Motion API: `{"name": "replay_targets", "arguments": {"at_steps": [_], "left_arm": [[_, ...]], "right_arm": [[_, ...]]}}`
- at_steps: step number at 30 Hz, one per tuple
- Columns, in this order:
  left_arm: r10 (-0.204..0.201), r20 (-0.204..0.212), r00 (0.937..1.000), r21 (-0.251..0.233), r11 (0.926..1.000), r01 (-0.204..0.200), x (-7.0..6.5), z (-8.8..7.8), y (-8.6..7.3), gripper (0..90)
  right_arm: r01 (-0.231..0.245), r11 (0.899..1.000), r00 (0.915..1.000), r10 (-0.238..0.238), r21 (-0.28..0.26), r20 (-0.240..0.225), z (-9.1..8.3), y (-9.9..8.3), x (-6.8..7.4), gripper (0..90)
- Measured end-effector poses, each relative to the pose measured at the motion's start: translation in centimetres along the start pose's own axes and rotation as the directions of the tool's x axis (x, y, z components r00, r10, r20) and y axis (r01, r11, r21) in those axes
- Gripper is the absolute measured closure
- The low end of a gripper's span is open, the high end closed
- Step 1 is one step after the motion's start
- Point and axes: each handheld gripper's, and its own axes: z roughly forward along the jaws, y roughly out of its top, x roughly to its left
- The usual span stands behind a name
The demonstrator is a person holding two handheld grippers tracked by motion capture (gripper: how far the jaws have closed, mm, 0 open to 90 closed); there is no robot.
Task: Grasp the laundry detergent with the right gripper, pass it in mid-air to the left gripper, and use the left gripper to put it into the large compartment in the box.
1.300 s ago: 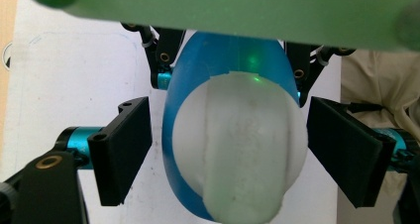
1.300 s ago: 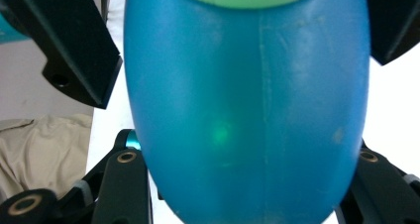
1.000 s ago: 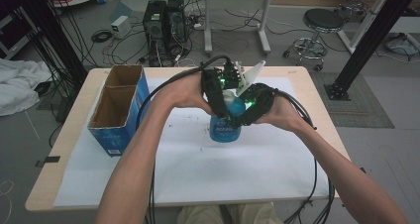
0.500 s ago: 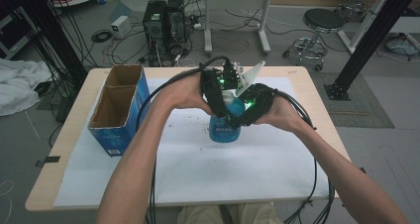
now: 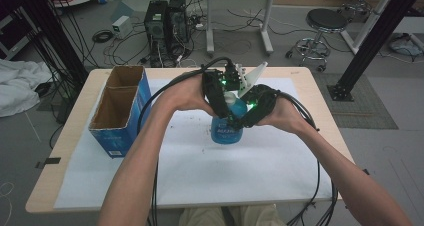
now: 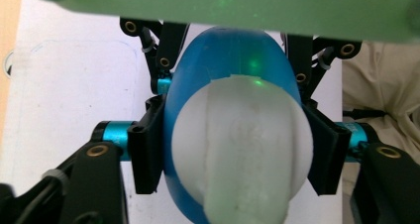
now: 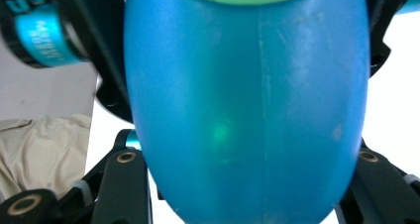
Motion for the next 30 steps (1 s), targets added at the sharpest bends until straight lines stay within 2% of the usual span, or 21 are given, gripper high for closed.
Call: {"name": "replay_targets", "arguments": {"at_steps": [2,4,9,11,13,14,20,21,25,30], "left_arm": [[0.002,0.000,1.0000,0.001,1.0000,-0.002,-0.05,0.01,-0.04,37.3],[0.006,0.000,1.0000,0.004,1.0000,-0.006,-0.06,0.04,-0.07,37.5],[0.007,-0.003,1.0000,0.012,0.9999,-0.007,-0.09,0.11,-0.09,37.9],[0.014,0.001,0.9999,0.015,0.9998,-0.014,-0.07,0.15,-0.11,38.0],[0.011,0.002,0.9999,0.018,0.9998,-0.011,-0.08,0.20,-0.11,38.0],[0.004,0.004,1.0000,0.018,0.9998,-0.004,-0.11,0.22,-0.13,38.0],[0.010,0.013,0.9999,0.010,0.9999,-0.011,-0.07,-0.01,-0.18,38.0],[0.012,0.016,0.9998,0.015,0.9998,-0.013,-0.08,-0.03,-0.20,38.0],[0.018,0.019,0.9997,0.025,0.9995,-0.018,-0.15,0.14,-0.26,38.0],[0.005,0.023,0.9997,0.016,0.9999,-0.005,-0.05,-0.10,-0.61,38.0]], "right_arm": [[-0.016,1.000,0.9998,0.016,0.000,-0.013,-0.04,0.04,0.15,46.1],[0.000,1.000,1.0000,0.000,0.000,-0.004,0.07,0.02,0.06,46.1],[-0.010,1.000,0.9999,0.010,0.006,-0.004,0.21,0.04,0.16,45.5],[0.016,1.000,0.9998,-0.017,0.006,0.008,0.33,0.01,0.02,45.2],[-0.016,1.000,0.9997,0.016,0.011,-0.017,0.32,0.11,0.38,44.8],[0.007,1.000,1.0000,-0.007,0.013,0.003,0.43,0.06,0.18,44.7],[-0.001,1.000,0.9999,0.001,0.005,-0.011,0.36,0.09,0.22,43.4],[0.015,1.000,0.9999,-0.015,-0.001,-0.008,0.42,0.07,0.12,43.1],[-0.004,1.000,0.9997,0.004,-0.029,-0.026,0.34,0.24,0.24,38.6],[-0.003,1.000,0.9999,0.003,-0.018,-0.016,0.24,0.18,0.12,33.4]]}}
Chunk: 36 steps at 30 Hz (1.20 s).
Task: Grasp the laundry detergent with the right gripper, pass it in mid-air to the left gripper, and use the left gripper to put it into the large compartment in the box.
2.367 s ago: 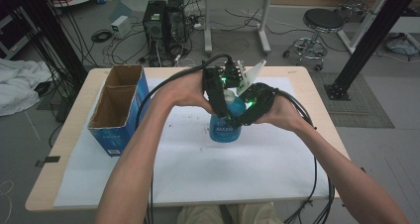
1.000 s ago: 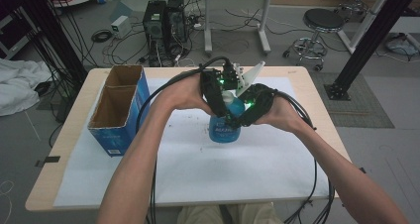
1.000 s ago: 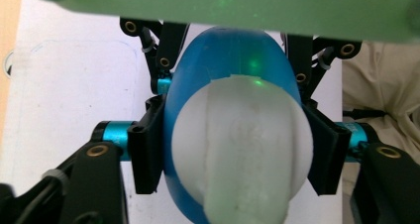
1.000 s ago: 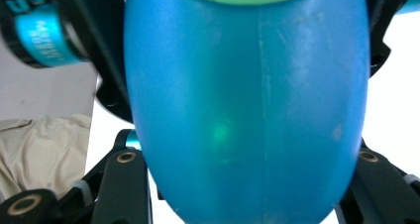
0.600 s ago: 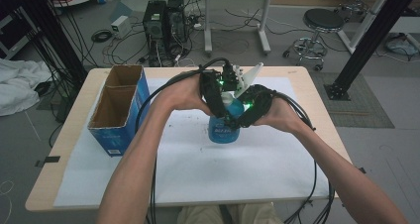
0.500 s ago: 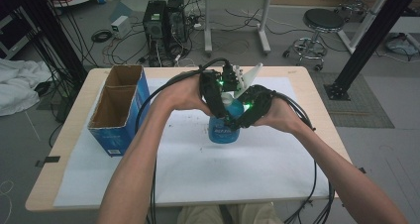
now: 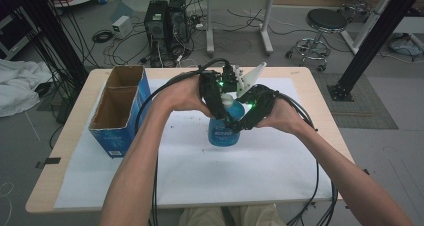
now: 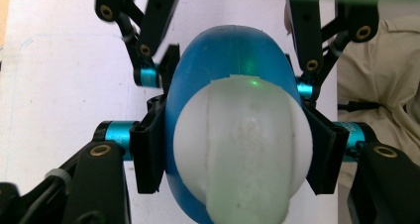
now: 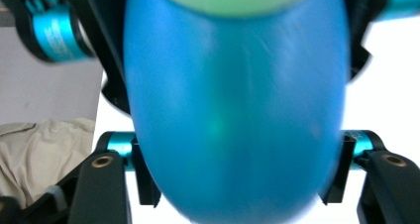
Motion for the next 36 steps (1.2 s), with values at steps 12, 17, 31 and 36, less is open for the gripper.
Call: {"name": "replay_targets", "arguments": {"at_steps": [12,17,31,36], "left_arm": [[0.001,-0.003,1.0000,-0.002,1.0000,-0.001,-0.1,0.0,-0.2,38.0],[-0.006,-0.003,1.0000,-0.005,1.0000,0.006,-0.1,-0.1,-0.3,38.0],[-0.011,-0.018,0.9998,0.011,0.9999,0.011,-0.2,-1.3,-0.9,38.0],[-0.022,-0.033,0.9992,0.020,0.9995,0.022,-0.2,-2.6,-1.1,38.0]], "right_arm": [[0.008,1.000,1.0000,-0.008,0.018,0.005,0.1,0.0,0.1,25.6],[0.011,0.999,0.9999,-0.011,0.031,0.003,0.1,-0.1,0.1,23.2],[-0.004,0.998,0.9992,0.002,0.063,0.039,-1.8,-0.8,0.2,21.6],[-0.019,0.994,0.9968,0.010,0.109,0.079,-2.4,-1.7,0.3,13.1]]}}
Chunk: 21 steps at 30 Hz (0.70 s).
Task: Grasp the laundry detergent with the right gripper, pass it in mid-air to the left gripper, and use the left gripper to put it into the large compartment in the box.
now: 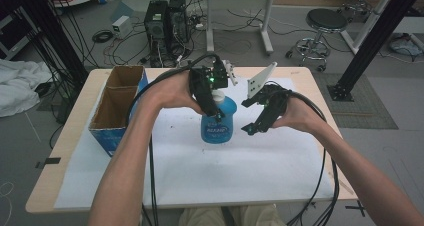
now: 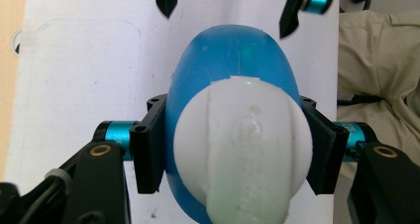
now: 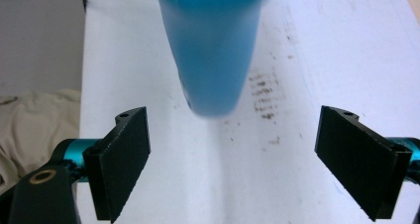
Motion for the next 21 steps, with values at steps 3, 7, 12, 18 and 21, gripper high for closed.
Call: {"name": "replay_targets", "arguments": {"at_steps": [3,7,12,18,21], "left_arm": [[-0.007,-0.011,0.9999,0.012,0.9999,0.007,0.1,-1.1,0.0,38.0],[-0.026,-0.026,0.9993,0.027,0.9993,0.027,0.4,-2.8,-0.2,38.0],[-0.039,-0.050,0.9980,0.039,0.9984,0.041,0.7,-5.0,-0.2,38.0],[-0.069,-0.085,0.9940,0.043,0.9964,0.073,1.4,-8.0,-0.8,38.1],[-0.089,-0.099,0.9911,0.046,0.9946,0.094,1.8,-9.3,-1.3,38.1]], "right_arm": [[-0.014,1.000,0.9996,0.014,0.012,0.024,-0.4,-0.6,0.0,13.1],[-0.031,0.999,0.9986,0.029,0.033,0.045,-0.9,-1.3,-0.1,13.1],[-0.046,0.998,0.9974,0.044,0.042,0.057,-1.4,-2.2,-0.3,13.1],[-0.069,0.997,0.9955,0.066,0.047,0.068,-1.6,-3.2,-0.5,13.1],[-0.080,0.996,0.9944,0.076,0.050,0.073,-1.7,-3.6,-0.5,13.1]]}}
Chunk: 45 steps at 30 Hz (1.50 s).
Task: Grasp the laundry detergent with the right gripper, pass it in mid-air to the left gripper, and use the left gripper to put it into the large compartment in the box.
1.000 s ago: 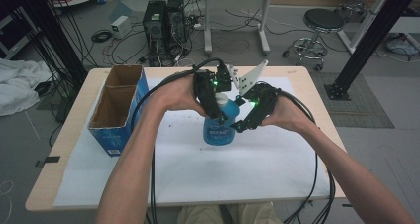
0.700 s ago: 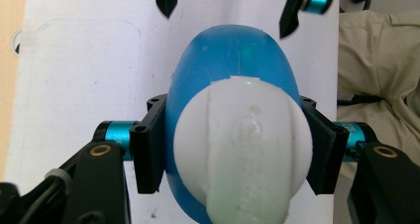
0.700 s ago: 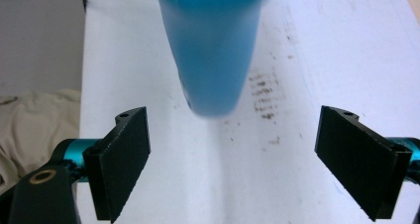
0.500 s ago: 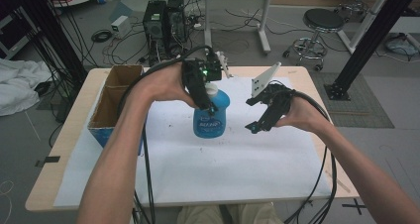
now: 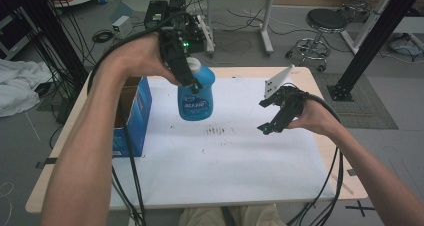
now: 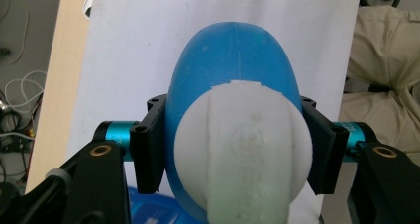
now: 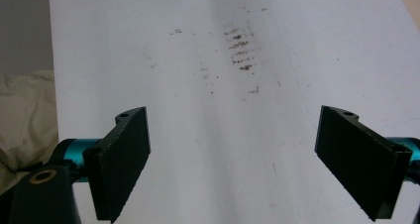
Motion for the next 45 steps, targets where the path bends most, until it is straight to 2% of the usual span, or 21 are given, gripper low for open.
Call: {"name": "replay_targets", "arguments": {"at_steps": [5,13,17,18,21,25,31,37,45], "left_arm": [[-0.036,-0.024,0.9991,0.010,0.9993,0.036,0.8,-1.8,-1.1,38.1],[-0.097,-0.069,0.9929,0.017,0.9950,0.099,2.0,-4.3,-4.1,38.1],[-0.109,-0.093,0.9897,0.018,0.9937,0.111,2.3,-5.0,-5.2,38.1],[-0.127,-0.104,0.9864,0.036,0.9907,0.132,2.6,-5.6,-6.2,38.1],[-0.143,-0.112,0.9834,0.035,0.9884,0.147,2.8,-6.1,-7.2,38.1],[-0.176,-0.126,0.9764,0.029,0.9831,0.181,3.2,-6.9,-8.8,38.1],[-0.214,-0.146,0.9659,0.059,0.9728,0.224,3.7,-7.5,-11.1,38.1],[-0.230,-0.162,0.9598,0.093,0.9647,0.246,4.1,-7.6,-12.7,38.1],[-0.266,-0.162,0.9504,0.078,0.9566,0.281,4.6,-7.4,-14.7,38.1]], "right_arm": [[-0.011,1.000,0.9999,0.011,0.003,0.006,-0.1,-0.5,-0.1,13.1],[-0.027,1.000,0.9995,0.027,0.008,0.016,-0.1,-1.4,-0.1,13.1],[-0.034,0.999,0.9993,0.033,0.007,0.018,-0.1,-1.6,-0.2,13.1],[-0.035,0.999,0.9992,0.034,0.010,0.019,0.1,-1.8,-0.2,13.1],[-0.035,0.999,0.9992,0.035,0.017,0.017,0.4,-1.9,-0.2,13.2],[-0.040,0.999,0.9990,0.040,0.017,0.018,0.5,-2.1,-0.2,13.2],[-0.045,0.999,0.9987,0.045,0.012,0.024,0.3,-2.3,-0.2,13.1],[-0.051,0.999,0.9980,0.051,0.012,0.037,0.5,-2.7,-0.1,13.2],[-0.060,0.998,0.9974,0.060,0.010,0.040,0.6,-3.0,-0.1,13.2]]}}
